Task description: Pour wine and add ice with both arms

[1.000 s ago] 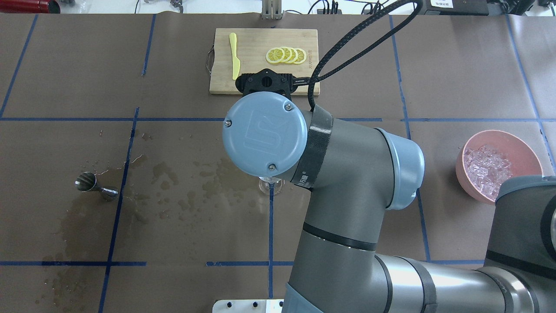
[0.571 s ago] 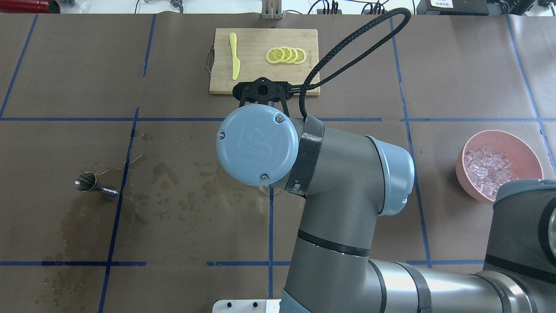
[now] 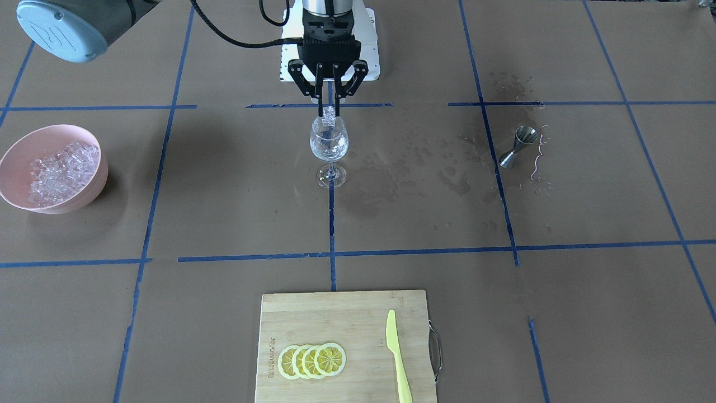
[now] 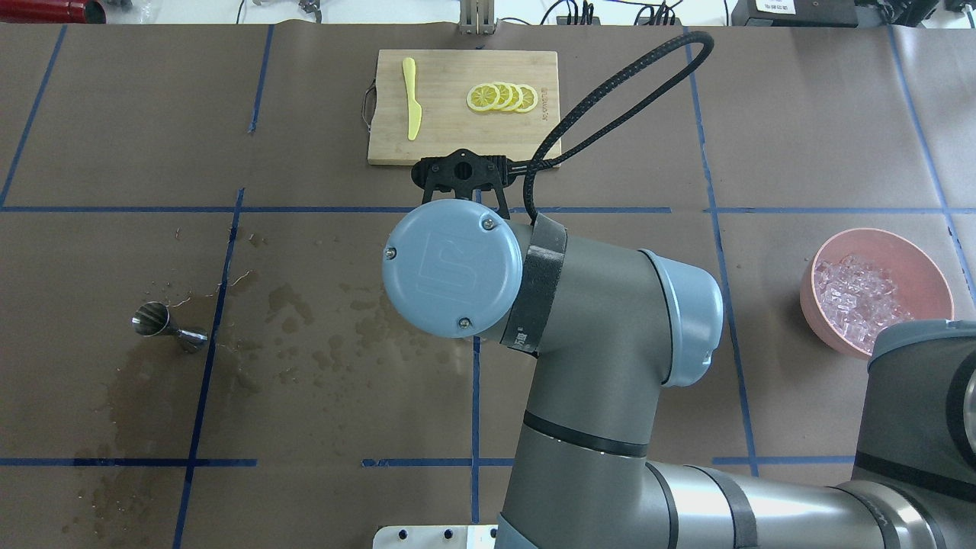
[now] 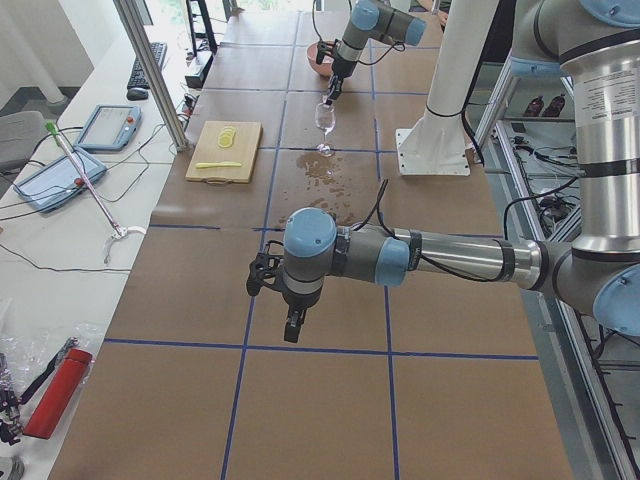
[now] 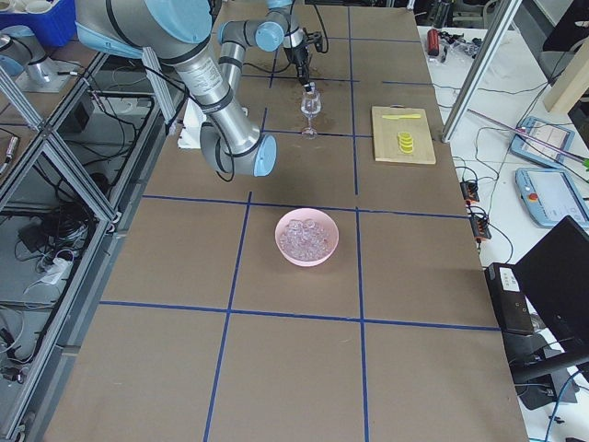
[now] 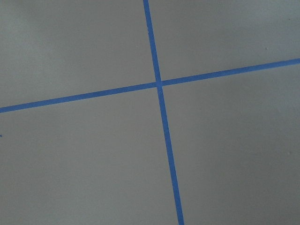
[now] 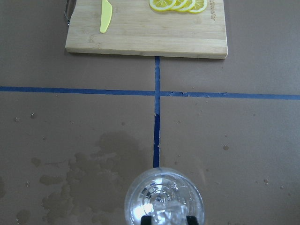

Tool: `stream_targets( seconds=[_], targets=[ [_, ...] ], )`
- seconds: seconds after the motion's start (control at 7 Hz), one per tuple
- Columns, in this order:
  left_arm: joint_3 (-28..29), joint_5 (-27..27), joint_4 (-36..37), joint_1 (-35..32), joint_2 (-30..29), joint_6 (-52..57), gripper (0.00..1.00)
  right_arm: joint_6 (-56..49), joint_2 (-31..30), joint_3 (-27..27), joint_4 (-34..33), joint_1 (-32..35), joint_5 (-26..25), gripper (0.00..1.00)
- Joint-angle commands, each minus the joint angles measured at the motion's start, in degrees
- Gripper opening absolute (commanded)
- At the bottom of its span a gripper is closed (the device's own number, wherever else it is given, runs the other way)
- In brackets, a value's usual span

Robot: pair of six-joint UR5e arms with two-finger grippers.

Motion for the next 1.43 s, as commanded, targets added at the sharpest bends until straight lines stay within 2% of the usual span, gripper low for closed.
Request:
stream_targets(
  seconds=[0.0,0.14,0.29,0.86,1.0,1.14,1.29],
  targets=[
    [0.00,0.00,-0.07,0.00,0.01,0.00,1.00,0.00,0.07,-0.02,0.00,-0.02,0.00,0.06],
    [0.00,0.00,-0.07,0.00,0.01,0.00,1.00,0.00,0.07,-0.02,0.00,-0.02,0.08,0.42],
    [0.00,0.00,-0.07,0.00,-0.07,0.00,1.00,0.00,-0.01,-0.02,0.00,-0.02,0.00,0.58],
    [0.00,0.00,-0.07,-0.09,0.01,0.00,1.00,-0.09,-0.01,0.24,0.00,-0.02,0.08,0.61],
    [0.00,0.00,-0.07,-0.09,-0.07,0.00,1.00,-0.26,0.25,1.12,-1.66,0.33,0.26,0.92],
    [-0.09,0.00,-0.07,0.00,-0.07,0.00,1.00,-1.05,0.08,3.82,-4.20,0.76,0.69,1.00],
    [-0.09,0.00,-0.07,0.00,-0.07,0.00,1.00,-1.32,-1.49,6.72,-5.35,2.86,2.61,1.00]
  ],
)
